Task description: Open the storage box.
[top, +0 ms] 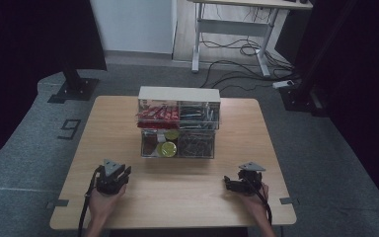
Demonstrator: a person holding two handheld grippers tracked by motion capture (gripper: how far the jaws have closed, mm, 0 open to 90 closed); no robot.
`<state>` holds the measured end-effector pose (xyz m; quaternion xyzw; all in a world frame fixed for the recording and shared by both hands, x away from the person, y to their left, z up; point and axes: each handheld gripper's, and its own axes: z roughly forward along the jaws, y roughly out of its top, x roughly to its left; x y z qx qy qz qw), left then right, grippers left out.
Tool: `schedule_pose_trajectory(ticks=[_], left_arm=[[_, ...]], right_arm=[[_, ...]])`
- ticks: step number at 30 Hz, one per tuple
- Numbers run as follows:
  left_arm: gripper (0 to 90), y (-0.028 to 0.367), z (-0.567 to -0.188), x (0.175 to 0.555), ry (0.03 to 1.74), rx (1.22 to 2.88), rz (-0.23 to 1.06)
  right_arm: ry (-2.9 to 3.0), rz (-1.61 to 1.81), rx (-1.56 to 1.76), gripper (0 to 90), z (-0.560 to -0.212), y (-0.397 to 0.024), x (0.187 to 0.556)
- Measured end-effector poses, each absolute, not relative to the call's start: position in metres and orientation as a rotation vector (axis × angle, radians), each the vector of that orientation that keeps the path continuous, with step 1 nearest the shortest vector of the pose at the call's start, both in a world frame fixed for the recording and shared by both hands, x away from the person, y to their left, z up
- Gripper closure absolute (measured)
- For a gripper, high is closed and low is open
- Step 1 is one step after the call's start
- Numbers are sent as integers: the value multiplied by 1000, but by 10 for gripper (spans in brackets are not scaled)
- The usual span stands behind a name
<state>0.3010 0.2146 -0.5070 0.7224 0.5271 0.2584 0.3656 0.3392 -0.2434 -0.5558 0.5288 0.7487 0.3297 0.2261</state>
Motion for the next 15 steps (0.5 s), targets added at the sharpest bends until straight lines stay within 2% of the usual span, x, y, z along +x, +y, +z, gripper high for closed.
schedule_pose_trajectory(ticks=[9, 15], left_arm=[[895, 223, -489, 290, 1335, 1800, 701], [900, 226, -477, 284, 1303, 1779, 719]], right_arm=[[2060, 908, 1460, 92, -556, -244, 339], [2056, 909, 1461, 97, -556, -244, 339]])
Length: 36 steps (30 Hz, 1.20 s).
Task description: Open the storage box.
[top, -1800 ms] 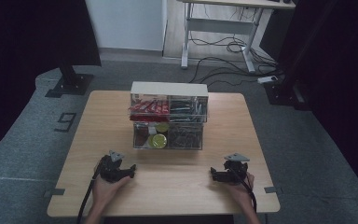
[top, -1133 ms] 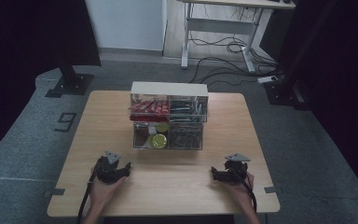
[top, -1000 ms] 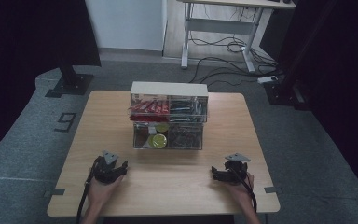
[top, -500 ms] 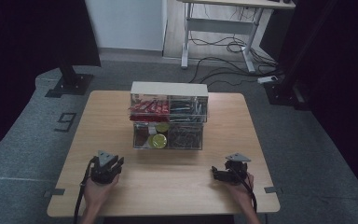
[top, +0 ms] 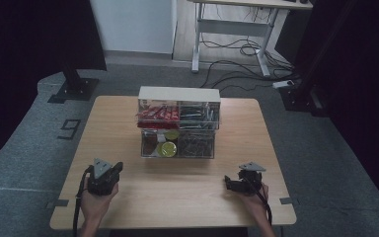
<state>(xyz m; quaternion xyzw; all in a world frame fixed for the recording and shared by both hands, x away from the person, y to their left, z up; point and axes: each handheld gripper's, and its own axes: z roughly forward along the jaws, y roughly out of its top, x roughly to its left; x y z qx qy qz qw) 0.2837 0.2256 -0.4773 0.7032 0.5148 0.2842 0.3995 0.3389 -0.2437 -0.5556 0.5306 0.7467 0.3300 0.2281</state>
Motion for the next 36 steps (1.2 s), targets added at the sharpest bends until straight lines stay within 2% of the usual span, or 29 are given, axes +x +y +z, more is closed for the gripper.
schedule_pose_trajectory(ticks=[23, 29, 36], left_arm=[[900, 214, -454, 280, 1234, 1795, 652], [900, 208, -437, 286, 1198, 1802, 666], [900, 208, -422, 291, 1175, 1778, 617]], right_arm=[[2040, 909, 1468, 127, -555, -244, 339], [2039, 909, 1467, 129, -555, -245, 339], [2039, 909, 1467, 130, -555, -245, 339]])
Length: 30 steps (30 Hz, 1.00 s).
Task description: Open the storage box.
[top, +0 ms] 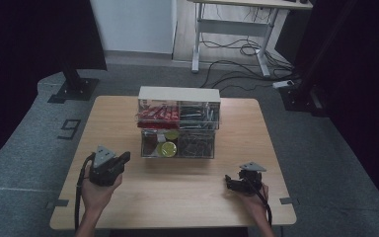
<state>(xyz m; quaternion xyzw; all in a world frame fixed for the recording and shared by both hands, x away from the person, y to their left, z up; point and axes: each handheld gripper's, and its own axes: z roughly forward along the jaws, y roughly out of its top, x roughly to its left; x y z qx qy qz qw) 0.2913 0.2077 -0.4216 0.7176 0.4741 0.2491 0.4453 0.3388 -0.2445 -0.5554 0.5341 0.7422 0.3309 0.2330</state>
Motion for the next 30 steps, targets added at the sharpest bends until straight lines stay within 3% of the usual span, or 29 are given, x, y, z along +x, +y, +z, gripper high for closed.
schedule_pose_trajectory(ticks=[30], left_arm=[[900, 193, -378, 315, 1095, 1749, 533]], right_arm=[[2035, 908, 1468, 132, -555, -244, 339]])
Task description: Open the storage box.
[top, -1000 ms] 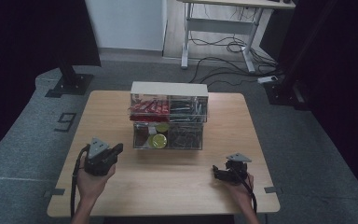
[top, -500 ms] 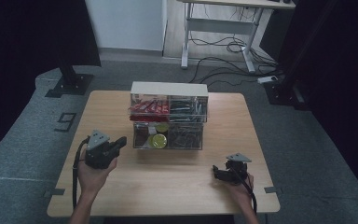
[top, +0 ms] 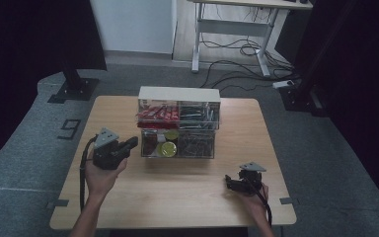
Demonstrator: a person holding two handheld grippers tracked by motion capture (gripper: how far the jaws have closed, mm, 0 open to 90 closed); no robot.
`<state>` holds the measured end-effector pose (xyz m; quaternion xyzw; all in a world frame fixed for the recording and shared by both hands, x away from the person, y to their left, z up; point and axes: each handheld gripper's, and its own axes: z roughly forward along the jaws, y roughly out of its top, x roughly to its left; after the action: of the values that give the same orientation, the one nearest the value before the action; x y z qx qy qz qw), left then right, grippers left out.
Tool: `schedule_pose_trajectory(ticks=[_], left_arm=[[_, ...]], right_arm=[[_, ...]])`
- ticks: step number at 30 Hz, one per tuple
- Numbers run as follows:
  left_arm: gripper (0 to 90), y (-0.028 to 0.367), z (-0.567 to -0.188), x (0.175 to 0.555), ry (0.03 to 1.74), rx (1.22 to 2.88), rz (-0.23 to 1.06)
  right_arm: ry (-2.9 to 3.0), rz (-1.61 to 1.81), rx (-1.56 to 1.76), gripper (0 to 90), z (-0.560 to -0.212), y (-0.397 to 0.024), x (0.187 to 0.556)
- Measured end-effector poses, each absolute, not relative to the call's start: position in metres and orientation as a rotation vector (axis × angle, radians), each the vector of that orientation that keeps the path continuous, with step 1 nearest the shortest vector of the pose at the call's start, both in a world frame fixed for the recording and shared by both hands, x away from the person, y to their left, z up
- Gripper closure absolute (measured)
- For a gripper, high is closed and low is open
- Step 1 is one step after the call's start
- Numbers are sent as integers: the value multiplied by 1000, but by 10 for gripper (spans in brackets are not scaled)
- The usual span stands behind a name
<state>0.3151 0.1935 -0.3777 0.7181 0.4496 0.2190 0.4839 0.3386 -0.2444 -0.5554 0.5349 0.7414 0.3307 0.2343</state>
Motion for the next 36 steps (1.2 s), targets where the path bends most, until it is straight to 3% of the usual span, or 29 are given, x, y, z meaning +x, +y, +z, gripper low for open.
schedule_pose_trajectory(ticks=[36], left_arm=[[900, 168, -356, 346, 1053, 1783, 517]], right_arm=[[2038, 907, 1468, 134, -555, -245, 339]])
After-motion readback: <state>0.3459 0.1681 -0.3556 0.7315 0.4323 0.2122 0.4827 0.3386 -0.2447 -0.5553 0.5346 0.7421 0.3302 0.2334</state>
